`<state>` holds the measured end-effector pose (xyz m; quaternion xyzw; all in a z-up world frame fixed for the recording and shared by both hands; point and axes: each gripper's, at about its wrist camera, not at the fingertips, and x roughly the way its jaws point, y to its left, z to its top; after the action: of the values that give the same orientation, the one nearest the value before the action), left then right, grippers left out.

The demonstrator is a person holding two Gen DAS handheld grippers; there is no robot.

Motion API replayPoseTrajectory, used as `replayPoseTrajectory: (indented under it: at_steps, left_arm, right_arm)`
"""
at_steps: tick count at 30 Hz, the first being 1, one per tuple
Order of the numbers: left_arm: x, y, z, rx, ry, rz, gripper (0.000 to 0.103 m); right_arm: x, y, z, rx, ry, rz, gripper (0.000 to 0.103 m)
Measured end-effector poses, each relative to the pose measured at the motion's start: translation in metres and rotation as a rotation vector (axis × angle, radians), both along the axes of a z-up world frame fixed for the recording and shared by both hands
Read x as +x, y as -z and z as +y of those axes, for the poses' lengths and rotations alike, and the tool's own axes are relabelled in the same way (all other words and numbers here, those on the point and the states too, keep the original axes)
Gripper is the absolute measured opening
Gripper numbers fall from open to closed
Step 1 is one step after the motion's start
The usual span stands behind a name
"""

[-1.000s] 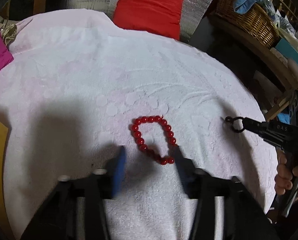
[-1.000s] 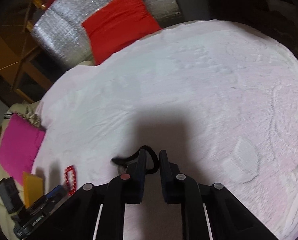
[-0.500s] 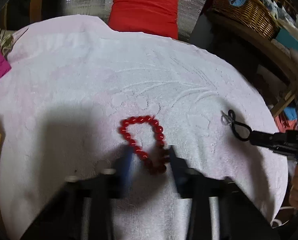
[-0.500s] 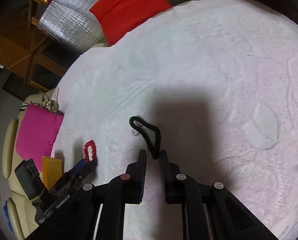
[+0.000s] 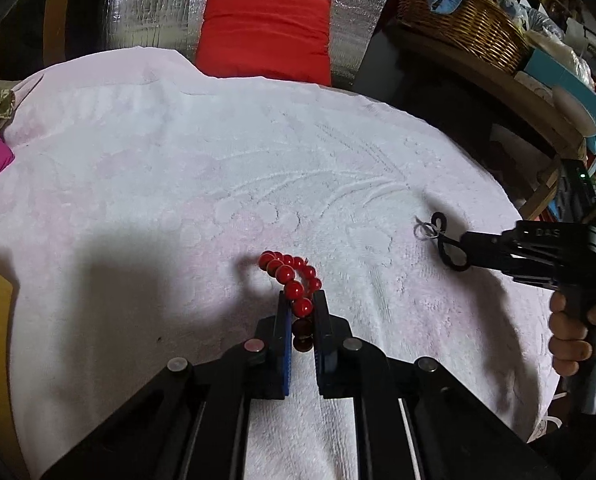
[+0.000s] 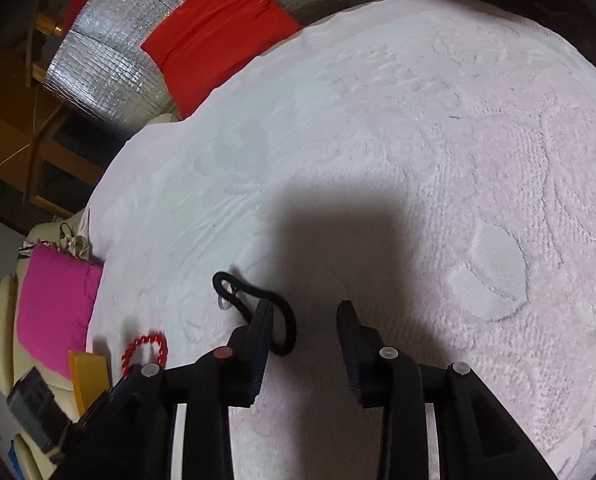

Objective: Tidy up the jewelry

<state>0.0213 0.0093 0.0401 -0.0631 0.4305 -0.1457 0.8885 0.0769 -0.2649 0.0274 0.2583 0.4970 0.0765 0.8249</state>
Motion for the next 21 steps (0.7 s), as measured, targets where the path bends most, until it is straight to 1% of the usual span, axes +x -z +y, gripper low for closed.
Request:
replayPoseTrajectory:
  at_steps: [3, 4, 7, 10, 14, 21]
  left_arm:
    - [-0.002, -0.002, 0.003, -0.003, 0.002, -0.003, 0.009]
    - [-0.002, -0.002, 0.004, -0.006, 0.002, -0.002, 0.009]
    - [-0.005, -0.003, 0.007, -0.006, 0.003, 0.0, 0.009]
    - [-0.006, -0.004, 0.012, -0.008, 0.0, 0.002, 0.009]
    - [-0.009, -0.008, 0.017, -0.018, -0.011, -0.008, 0.009]
    - [-0.02, -0.021, 0.022, -0.026, -0.017, -0.041, 0.009]
  right_arm:
    - [0.002, -0.001, 0.012, -0.034, -0.02, -0.019, 0.034]
    - [0.002, -0.002, 0.017, -0.056, -0.027, -0.025, 0.028]
    - [0.003, -0.005, 0.027, -0.092, -0.038, -0.032, 0.018]
    - [-0.001, -0.011, 0.034, -0.105, -0.051, -0.059, 0.012]
    - [-0.009, -0.022, 0.043, -0.092, -0.087, -0.106, 0.012]
    - [-0.017, -0.033, 0.055, -0.011, -0.134, -0.143, 0.012]
